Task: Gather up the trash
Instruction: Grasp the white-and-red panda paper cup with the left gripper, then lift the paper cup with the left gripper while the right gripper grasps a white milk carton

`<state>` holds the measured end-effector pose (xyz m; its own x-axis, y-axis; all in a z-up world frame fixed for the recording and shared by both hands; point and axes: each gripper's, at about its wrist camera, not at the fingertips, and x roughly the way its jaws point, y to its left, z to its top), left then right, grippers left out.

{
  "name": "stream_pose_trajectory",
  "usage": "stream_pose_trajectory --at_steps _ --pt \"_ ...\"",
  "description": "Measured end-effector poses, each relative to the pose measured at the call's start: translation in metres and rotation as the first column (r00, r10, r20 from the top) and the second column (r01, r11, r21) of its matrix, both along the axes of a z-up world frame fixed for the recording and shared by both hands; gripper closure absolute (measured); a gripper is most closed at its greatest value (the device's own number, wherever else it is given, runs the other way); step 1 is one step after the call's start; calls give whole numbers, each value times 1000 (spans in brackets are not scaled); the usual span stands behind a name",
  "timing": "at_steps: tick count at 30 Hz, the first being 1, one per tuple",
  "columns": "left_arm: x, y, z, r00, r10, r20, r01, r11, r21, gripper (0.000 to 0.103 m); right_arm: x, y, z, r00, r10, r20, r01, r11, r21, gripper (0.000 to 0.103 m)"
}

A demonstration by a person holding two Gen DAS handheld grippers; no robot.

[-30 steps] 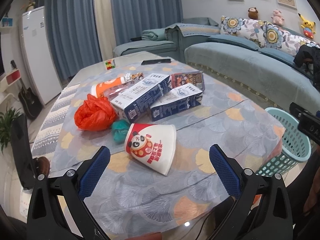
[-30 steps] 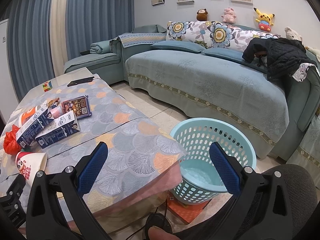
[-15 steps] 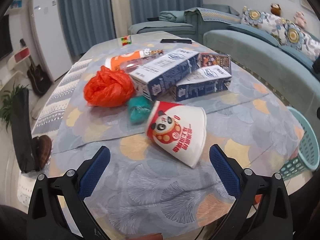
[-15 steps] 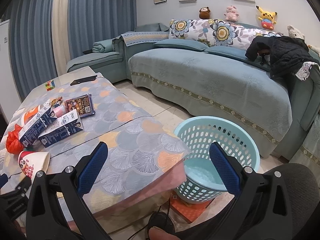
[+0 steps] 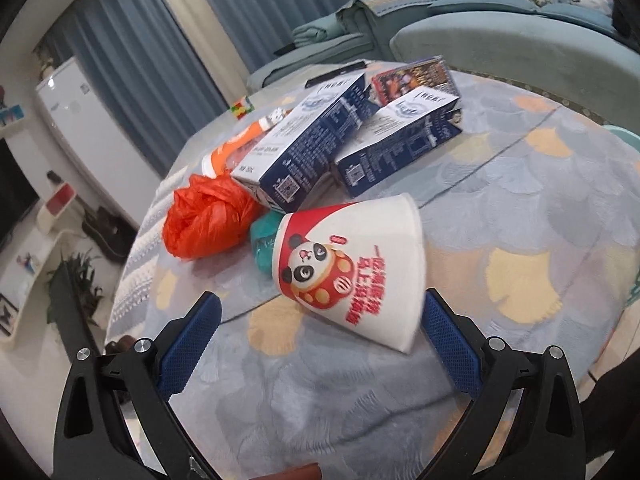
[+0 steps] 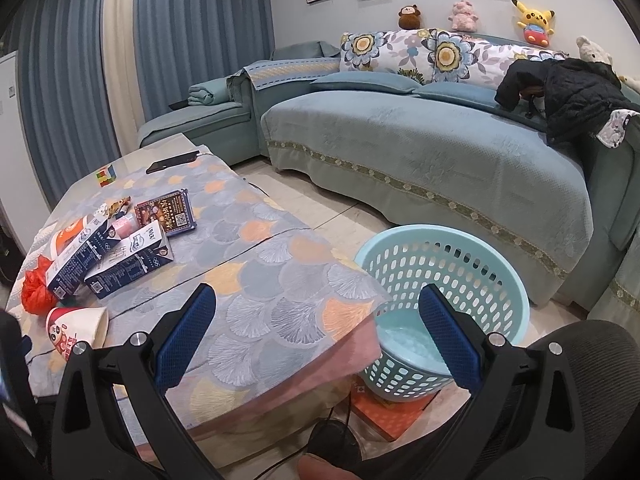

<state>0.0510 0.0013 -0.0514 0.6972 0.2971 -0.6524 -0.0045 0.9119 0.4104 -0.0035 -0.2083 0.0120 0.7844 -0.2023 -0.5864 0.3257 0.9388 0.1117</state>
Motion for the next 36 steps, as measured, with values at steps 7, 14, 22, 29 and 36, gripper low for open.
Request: stream_pose_trajectory --at_steps 7,14,22,29,36 --pt "19 0 -4 998 -52 -26 51 997 -62 7 2 4 -3 1000 13 -7 -13 1000 -4 6" --pt "29 9 -4 993 -85 -78 66 973 -221 28 3 11 -4 999 33 -3 -33 999 -25 6" --pt "15 42 11 993 -70 -92 24 902 -431 29 3 13 -4 998 61 6 -61 998 -6 6" --pt "-21 80 61 1000 16 13 -7 863 -505 29 3 22 -6 996 89 12 -88 995 -40 6" --pt "-29 112 82 983 174 52 -123 852 -510 28 23 50 -1 980 198 13 -198 980 -23 6"
